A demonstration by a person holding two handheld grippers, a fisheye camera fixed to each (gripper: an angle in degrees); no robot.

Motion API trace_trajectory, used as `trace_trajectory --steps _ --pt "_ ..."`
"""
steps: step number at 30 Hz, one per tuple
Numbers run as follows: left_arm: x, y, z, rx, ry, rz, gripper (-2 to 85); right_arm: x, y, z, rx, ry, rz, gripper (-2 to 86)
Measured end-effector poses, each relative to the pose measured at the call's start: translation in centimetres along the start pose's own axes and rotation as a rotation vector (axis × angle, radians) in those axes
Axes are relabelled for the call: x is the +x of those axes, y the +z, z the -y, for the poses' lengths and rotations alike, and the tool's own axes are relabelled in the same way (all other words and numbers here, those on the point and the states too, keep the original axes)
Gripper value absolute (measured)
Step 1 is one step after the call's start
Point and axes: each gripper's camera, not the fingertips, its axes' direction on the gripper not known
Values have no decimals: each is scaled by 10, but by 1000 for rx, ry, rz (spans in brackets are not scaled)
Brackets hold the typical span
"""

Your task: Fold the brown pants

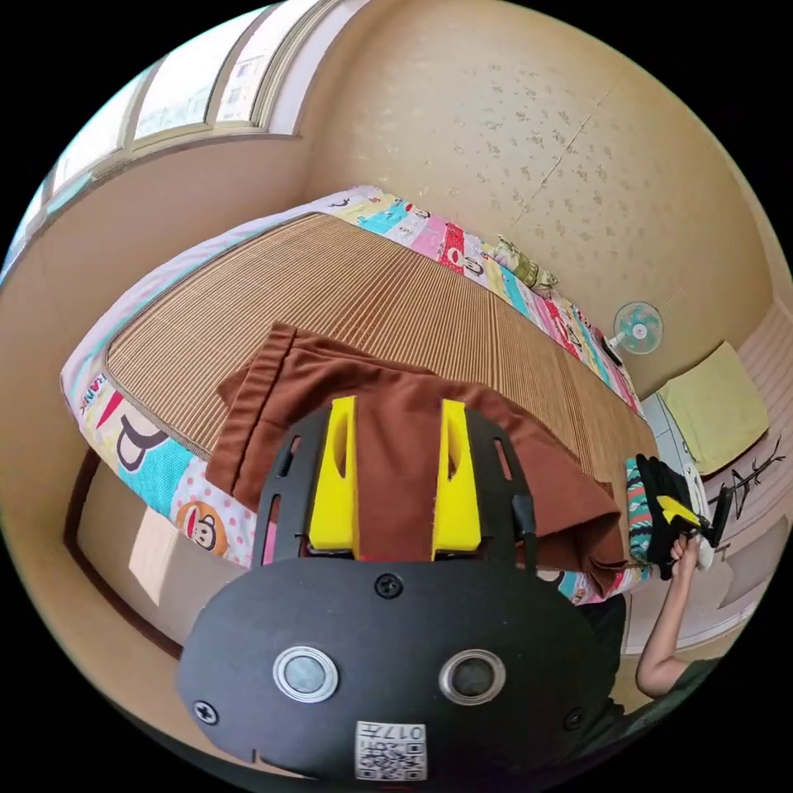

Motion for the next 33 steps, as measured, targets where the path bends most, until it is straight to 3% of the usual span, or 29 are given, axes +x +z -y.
trace_trajectory --steps 3,5,7,10,11,13,15,17,19,22,23,26,29,31,33 --pt "-25 67 -41 -188 -62 19 172 -16 79 -22 -212 -20 -65 167" --pt "-28 78 -68 -116 12 52 148 -31 76 -30 -168 -87 -209 127" --pt "-33 79 -72 -161 24 41 114 -29 51 -29 -153 -65 -260 52" --pt "-45 74 -79 -221 56 125 13 18 -9 -46 33 209 -326 44" --pt "-53 70 -87 -201 53 168 5 41 -26 -61 109 332 -291 43" --pt "-64 57 -100 -140 39 146 -1 61 -45 -83 147 519 -413 48" --pt "-80 36 -117 -44 -57 125 1 46 -77 -116 325 658 -564 82" --pt "-100 16 -137 84 -162 -15 22 9 -92 -131 530 489 -439 103" --pt "-114 22 -138 84 -235 -117 99 -33 -86 -127 606 224 -314 108" --pt "-123 59 -125 -28 -291 -210 153 -87 -34 -83 372 -146 -131 118" --pt "-122 68 -123 -49 -325 -183 146 -99 -2 -64 201 -253 -57 129" --pt "-110 66 -119 -78 -319 -53 72 -99 88 -29 -227 -250 -240 106" --pt "-107 52 -116 -108 -307 -42 13 -93 74 -13 -261 -337 -272 61" --pt "-109 31 -111 -95 -266 -138 -1 -69 34 2 -202 -301 -149 50" --pt "-110 3 -102 -61 -228 -251 -6 -13 -31 22 -64 -202 111 43"
